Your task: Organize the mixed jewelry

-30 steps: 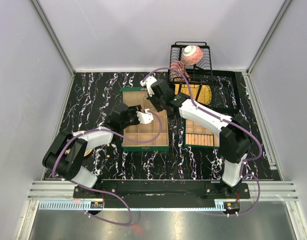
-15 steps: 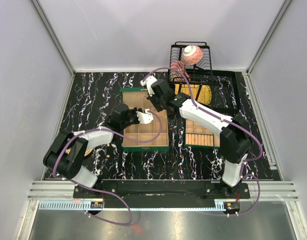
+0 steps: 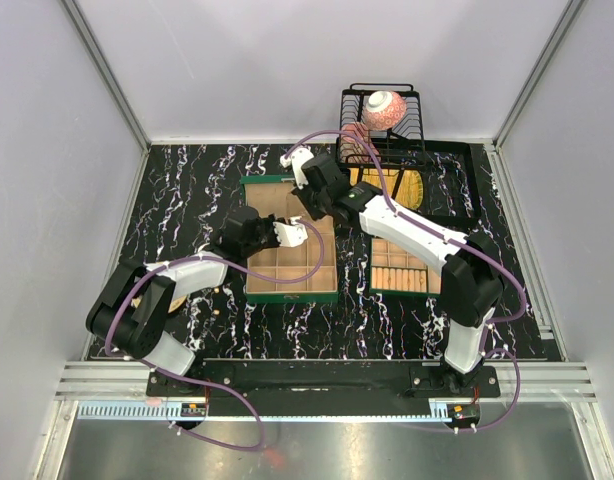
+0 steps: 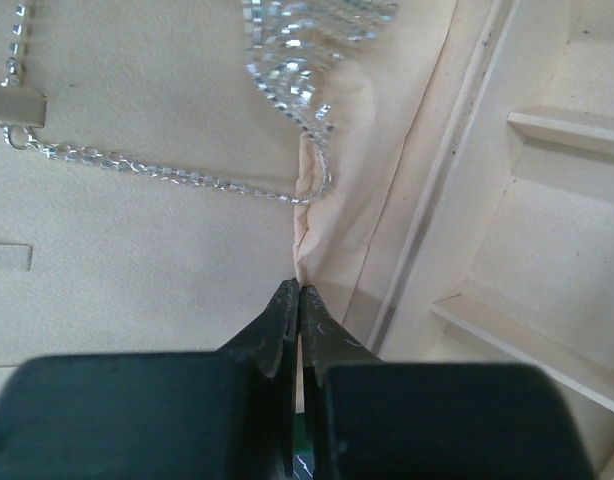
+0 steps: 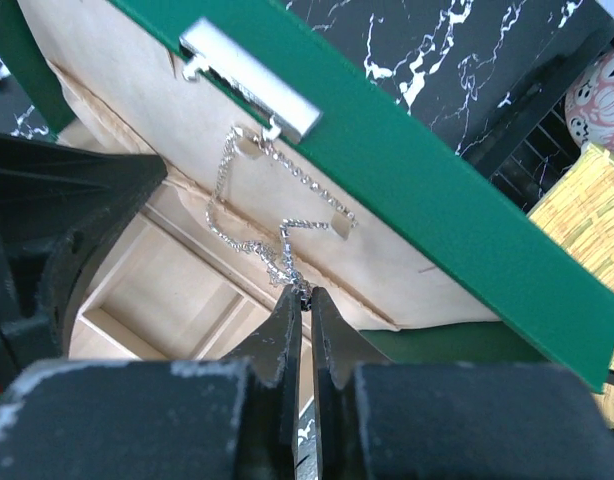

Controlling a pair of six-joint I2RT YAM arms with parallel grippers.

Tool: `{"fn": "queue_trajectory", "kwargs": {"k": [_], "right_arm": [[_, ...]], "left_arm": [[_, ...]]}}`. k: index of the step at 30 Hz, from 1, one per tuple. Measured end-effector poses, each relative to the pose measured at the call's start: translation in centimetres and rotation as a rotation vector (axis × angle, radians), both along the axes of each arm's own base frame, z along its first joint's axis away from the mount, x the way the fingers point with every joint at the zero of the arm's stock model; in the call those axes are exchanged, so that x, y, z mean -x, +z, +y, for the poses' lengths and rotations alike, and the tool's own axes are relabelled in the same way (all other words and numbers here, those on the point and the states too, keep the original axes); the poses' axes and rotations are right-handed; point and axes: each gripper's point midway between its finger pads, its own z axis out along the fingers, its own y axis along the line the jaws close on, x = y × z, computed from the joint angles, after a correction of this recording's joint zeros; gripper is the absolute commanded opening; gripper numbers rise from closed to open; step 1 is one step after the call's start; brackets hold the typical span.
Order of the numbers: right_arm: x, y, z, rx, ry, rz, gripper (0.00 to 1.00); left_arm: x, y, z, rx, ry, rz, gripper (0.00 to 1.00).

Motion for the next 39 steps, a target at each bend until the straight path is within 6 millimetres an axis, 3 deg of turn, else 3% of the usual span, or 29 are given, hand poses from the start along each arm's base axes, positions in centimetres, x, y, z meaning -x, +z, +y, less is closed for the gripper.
{"fn": "queue_trajectory", "kwargs": {"k": [7,22,39], "right_arm": [[-0.4,1.9,0.7,-0.039,0.003,-0.022,0.00],[-0.5,3.1,1.0,-0.056,0.008,-0.029,0.00],[-0.9,1.3,1.4,-0.027,0.010,-0.034,0.00]], "left_arm": [[0.2,0.1,0.0,0.002,0.002,0.011,0.00],[1.1,0.3,0.1,0.002,-0.003,0.042,0.00],[1.5,0.3,0.0,0.001,-0.006,0.053,0.00]]}}
